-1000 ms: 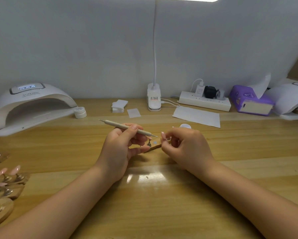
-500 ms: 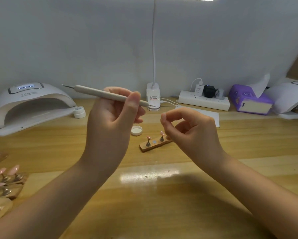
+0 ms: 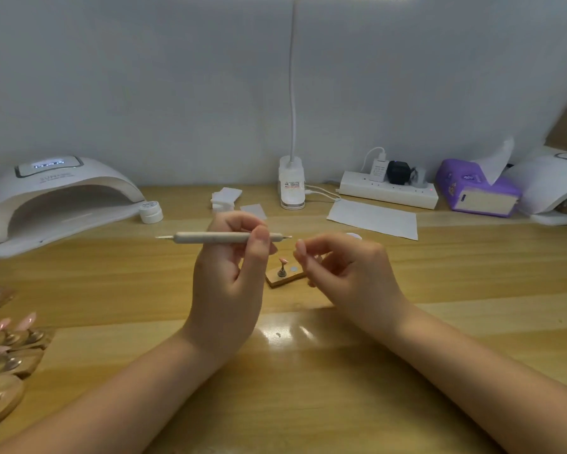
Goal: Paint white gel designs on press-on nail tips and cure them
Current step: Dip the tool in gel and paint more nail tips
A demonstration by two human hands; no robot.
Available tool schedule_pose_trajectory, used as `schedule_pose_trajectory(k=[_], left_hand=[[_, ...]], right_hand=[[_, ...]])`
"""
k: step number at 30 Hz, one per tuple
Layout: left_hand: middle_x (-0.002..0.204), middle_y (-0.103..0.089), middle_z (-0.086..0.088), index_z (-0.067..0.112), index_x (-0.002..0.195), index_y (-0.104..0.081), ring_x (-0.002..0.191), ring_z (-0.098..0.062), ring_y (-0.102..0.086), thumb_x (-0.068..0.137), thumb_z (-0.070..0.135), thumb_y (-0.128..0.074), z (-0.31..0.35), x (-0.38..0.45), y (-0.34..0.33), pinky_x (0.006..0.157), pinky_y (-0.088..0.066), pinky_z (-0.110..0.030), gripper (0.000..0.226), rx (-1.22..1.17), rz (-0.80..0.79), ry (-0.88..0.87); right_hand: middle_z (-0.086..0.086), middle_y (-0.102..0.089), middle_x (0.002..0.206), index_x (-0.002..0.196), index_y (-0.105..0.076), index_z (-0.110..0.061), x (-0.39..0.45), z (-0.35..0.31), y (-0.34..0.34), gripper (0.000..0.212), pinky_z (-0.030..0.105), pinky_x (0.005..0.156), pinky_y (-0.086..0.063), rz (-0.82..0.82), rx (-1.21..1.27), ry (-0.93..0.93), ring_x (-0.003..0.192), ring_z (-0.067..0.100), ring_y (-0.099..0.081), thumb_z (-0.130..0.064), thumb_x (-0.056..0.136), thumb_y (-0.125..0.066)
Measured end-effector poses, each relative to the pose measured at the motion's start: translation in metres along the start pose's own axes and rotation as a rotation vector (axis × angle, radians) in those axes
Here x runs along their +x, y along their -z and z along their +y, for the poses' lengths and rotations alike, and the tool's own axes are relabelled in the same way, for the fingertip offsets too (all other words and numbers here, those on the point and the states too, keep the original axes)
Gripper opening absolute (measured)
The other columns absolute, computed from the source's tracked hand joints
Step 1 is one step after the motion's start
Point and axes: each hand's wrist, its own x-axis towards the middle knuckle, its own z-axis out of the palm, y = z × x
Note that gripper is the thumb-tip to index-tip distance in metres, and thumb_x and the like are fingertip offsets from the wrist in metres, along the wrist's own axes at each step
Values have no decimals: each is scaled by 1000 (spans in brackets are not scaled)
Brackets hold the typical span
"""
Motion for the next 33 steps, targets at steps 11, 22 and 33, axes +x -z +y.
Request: schedule_pose_trajectory(k=[11, 22, 33], left_hand=[[78, -62, 1, 25, 88, -53, 67, -13, -60, 93, 32, -45, -13, -5, 1, 61, -50, -27, 12, 63, -45, -23], [72, -58, 11, 24, 87, -52, 69, -5, -58, 92, 30, -45, -13, -9, 0, 62, -42, -12, 10, 199, -79, -98], [72, -58, 10, 21, 87, -53, 69, -4, -57, 91, 30, -44, -13, -8, 0, 63, -42, -12, 14, 203, -82, -84]], right_hand=[[-13, -73, 87, 94, -76, -16, -4, 9, -10, 12, 46, 87, -51, -51, -46, -30, 63, 11, -62, -23, 87, -69], [-12, -73, 86, 95, -75, -20, -6, 14, -13, 10, 28, 82, -46, 0, -94, 44, 59, 9, -61, -19, 87, -70], [-10, -74, 86, 95, -76, -18, -6, 12, -12, 10, 26, 86, -42, -1, -100, 44, 59, 10, -60, -19, 87, -70]])
